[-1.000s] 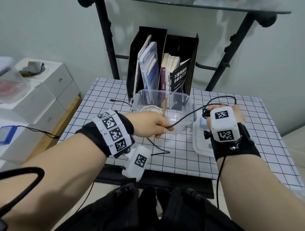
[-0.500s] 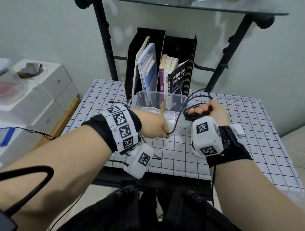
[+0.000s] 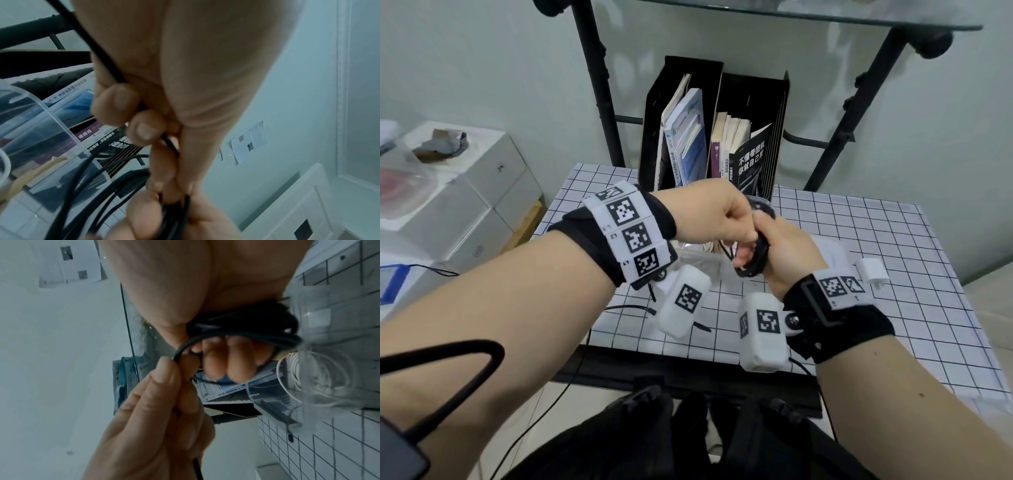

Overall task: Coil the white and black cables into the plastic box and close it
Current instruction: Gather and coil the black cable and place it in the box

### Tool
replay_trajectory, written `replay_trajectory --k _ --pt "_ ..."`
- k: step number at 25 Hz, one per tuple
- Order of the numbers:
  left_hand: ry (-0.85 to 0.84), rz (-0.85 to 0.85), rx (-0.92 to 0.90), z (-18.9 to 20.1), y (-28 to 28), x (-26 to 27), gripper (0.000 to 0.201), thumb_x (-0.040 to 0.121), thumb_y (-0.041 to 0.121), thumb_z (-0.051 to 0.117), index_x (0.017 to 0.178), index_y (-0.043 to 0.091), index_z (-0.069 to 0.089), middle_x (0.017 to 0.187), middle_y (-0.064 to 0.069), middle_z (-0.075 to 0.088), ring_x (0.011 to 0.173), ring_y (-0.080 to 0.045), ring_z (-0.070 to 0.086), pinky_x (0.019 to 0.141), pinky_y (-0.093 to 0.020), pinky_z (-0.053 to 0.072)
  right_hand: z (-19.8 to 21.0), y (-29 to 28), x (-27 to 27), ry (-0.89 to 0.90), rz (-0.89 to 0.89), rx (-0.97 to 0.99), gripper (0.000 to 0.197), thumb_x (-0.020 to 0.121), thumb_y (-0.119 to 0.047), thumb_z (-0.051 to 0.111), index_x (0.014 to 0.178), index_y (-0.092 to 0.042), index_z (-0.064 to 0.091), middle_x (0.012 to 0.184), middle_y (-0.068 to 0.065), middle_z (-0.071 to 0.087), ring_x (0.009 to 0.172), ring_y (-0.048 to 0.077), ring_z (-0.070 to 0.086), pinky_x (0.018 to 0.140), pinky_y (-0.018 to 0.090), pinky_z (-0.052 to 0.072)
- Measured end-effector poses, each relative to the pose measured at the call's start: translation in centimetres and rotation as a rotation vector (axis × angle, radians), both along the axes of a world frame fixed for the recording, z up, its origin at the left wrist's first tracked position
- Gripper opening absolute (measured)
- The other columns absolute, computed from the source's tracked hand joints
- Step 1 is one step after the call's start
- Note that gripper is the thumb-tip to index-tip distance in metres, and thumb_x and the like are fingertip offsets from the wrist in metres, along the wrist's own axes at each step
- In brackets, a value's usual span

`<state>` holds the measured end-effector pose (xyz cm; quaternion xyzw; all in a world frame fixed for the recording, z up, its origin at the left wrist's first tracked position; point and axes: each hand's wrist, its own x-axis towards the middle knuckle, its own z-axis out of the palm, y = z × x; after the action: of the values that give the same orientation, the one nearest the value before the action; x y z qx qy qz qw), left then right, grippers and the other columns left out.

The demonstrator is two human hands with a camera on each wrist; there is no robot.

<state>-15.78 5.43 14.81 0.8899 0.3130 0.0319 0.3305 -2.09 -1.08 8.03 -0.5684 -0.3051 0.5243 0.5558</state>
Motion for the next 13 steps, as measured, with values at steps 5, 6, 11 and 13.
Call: replay_trajectory --k 5,6,11,13 --pt "-0.208 0.19 -0.012 -0.7 1.0 -0.8 0.02 0.073 0.037 0.078 0.074 0.02 0.068 0.063 0.009 0.059 0.057 -0.002 0.051 0.061 -0.019 0.047 1.2 -0.7 -0.5 0.068 0.21 -0.074 0.035 0.099 -0.029 0.042 0.072 -0.008 0.045 0.037 0.005 0.039 0.03 0.019 0.034 0.051 0.033 0.032" --pt "-0.237 0.204 -0.011 -0.8 1.1 -0.9 0.021 0.072 0.036 0.079 0.074 0.019 0.067 0.064 0.007 0.06 0.058 -0.003 0.052 0.063 -0.022 0.048 1.5 -0.7 -0.5 0.119 0.249 -0.089 0.042 0.1 -0.038 0.038 0.07 -0.009 0.045 0.036 0.002 0.034 0.029 0.016 0.029 0.051 0.031 0.032" --pt "-0.37 0.257 -0.056 -1.8 1.0 -1.0 0.026 0.074 0.031 0.079 0.095 0.021 0.067 0.089 0.006 0.063 0.053 0.008 0.049 0.058 -0.01 0.04 2.4 -0.8 -0.3 0.208 0.352 -0.099 0.044 0.098 -0.046 0.037 0.068 -0.015 0.041 0.034 -0.006 0.024 0.027 0.008 0.017 0.059 0.04 0.003" --pt "-0.405 0.263 -0.059 -2.3 0.8 -1.1 0.024 0.077 0.033 0.075 0.099 0.027 0.068 0.095 0.009 0.058 0.056 0.009 0.047 0.06 -0.007 0.037 2.7 -0.9 -0.1 0.252 0.36 -0.085 0.044 0.097 -0.047 0.037 0.065 -0.017 0.04 0.035 -0.006 0.023 0.028 0.007 0.016 0.061 0.04 0.0"
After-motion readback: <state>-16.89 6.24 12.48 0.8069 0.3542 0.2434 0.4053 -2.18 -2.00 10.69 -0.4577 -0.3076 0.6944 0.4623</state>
